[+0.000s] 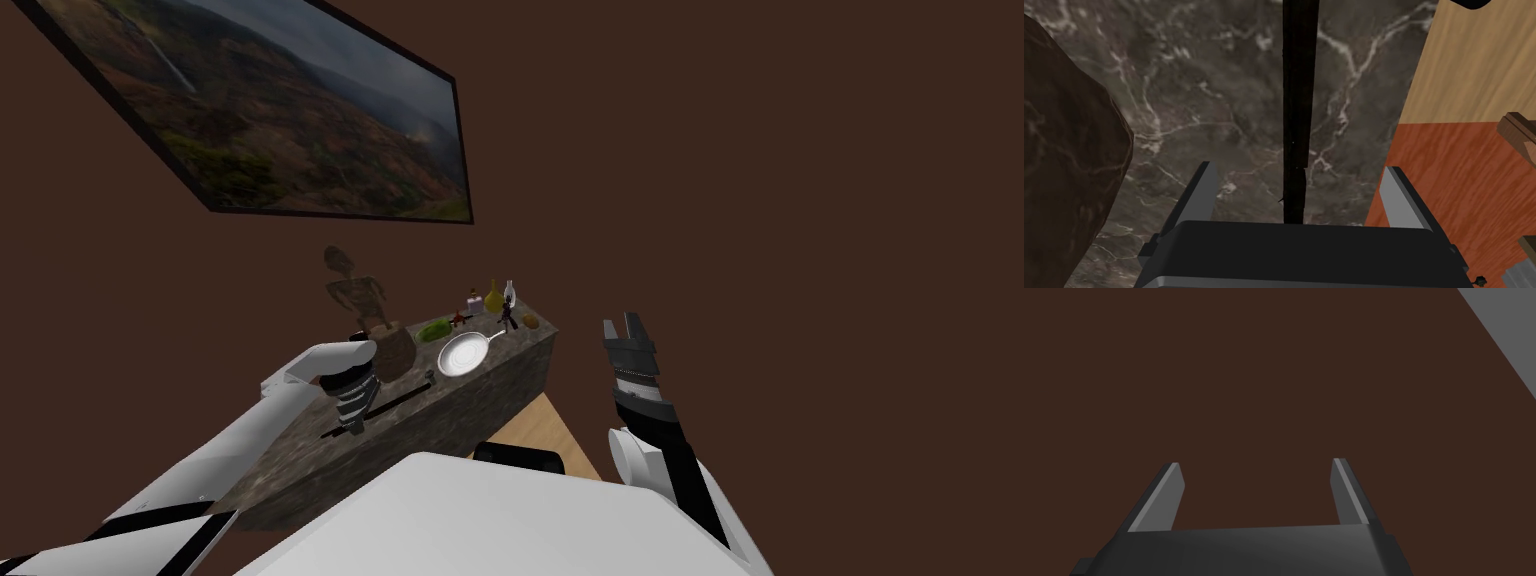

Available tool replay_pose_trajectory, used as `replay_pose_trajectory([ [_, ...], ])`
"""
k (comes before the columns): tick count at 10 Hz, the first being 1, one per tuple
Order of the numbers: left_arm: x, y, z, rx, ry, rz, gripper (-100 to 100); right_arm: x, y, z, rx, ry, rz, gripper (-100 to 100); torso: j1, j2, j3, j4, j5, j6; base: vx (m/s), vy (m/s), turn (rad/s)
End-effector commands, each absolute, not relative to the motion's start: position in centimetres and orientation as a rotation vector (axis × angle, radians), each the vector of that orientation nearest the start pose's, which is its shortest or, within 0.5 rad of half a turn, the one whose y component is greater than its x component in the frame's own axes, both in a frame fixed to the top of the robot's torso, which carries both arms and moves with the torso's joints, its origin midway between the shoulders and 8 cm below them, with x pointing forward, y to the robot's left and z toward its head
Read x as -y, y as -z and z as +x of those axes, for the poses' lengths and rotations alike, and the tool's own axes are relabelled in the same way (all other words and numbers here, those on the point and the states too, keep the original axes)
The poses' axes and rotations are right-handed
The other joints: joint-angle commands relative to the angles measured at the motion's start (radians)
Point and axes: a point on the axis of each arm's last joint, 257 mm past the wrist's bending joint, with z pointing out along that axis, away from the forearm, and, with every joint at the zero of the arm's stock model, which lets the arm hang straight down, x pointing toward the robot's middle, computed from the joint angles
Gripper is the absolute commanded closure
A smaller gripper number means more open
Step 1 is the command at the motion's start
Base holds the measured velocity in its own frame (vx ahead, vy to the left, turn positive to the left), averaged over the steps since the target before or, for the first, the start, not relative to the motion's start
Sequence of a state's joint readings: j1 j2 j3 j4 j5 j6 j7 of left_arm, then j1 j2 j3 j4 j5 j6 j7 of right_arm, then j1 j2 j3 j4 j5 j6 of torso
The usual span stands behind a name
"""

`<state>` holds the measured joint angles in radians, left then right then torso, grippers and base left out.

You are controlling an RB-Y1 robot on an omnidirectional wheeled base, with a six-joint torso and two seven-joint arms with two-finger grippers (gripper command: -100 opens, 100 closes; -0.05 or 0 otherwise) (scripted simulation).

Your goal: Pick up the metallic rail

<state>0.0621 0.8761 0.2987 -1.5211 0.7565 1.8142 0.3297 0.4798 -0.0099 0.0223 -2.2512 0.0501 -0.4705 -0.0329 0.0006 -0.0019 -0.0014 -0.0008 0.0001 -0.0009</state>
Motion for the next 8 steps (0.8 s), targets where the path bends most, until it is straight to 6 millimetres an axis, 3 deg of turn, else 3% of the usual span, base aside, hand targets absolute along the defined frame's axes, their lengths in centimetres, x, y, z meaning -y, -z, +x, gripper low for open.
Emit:
replay_pose_trajectory([
  [1, -54.3, 33.0, 22.5, -1.459, -0.229, -2.769, 0, 26.5, -1.2, 35.8, -0.669, -1.321, 0.668, 0, 0.0, 0.0, 0.0, 0.0, 0.0, 0.0, 0.006, 0.001, 0.0],
  [2, -54.4, 34.2, 22.4, -1.455, -0.227, -2.771, -100, 26.5, -1.2, 35.8, -0.669, -1.322, 0.668, 0, 0.0, 0.002, 0.001, 0.0, 0.0, 0.0, -0.004, 0.003, -0.022],
  [4, -54.4, 35.5, 22.2, -1.452, -0.227, -2.772, -100, 26.5, -1.2, 35.8, -0.669, -1.322, 0.668, 0, 0.0, 0.004, 0.002, 0.001, 0.0, 0.0, -0.012, 0.005, -0.016],
  [5, -54.4, 34.9, 22.3, -1.453, -0.229, -2.773, -100, 26.5, -1.2, 35.8, -0.669, -1.322, 0.668, 0, 0.0, 0.004, 0.002, 0.001, 0.0, 0.0, -0.005, 0.004, -0.002],
  [6, -54.4, 35.0, 22.3, -1.453, -0.227, -2.772, 100, 26.5, -1.2, 35.8, -0.669, -1.322, 0.668, 0, 0.0, 0.004, 0.002, 0.001, 0.0, 0.0, 0.0, 0.0, 0.0],
  [8, -54.4, 35.0, 22.3, -1.452, -0.227, -2.773, 100, 26.5, -1.2, 35.8, -0.669, -1.322, 0.668, 0, 0.0, 0.003, 0.002, 0.001, 0.0, 0.0, 0.0, 0.0, 0.0],
])
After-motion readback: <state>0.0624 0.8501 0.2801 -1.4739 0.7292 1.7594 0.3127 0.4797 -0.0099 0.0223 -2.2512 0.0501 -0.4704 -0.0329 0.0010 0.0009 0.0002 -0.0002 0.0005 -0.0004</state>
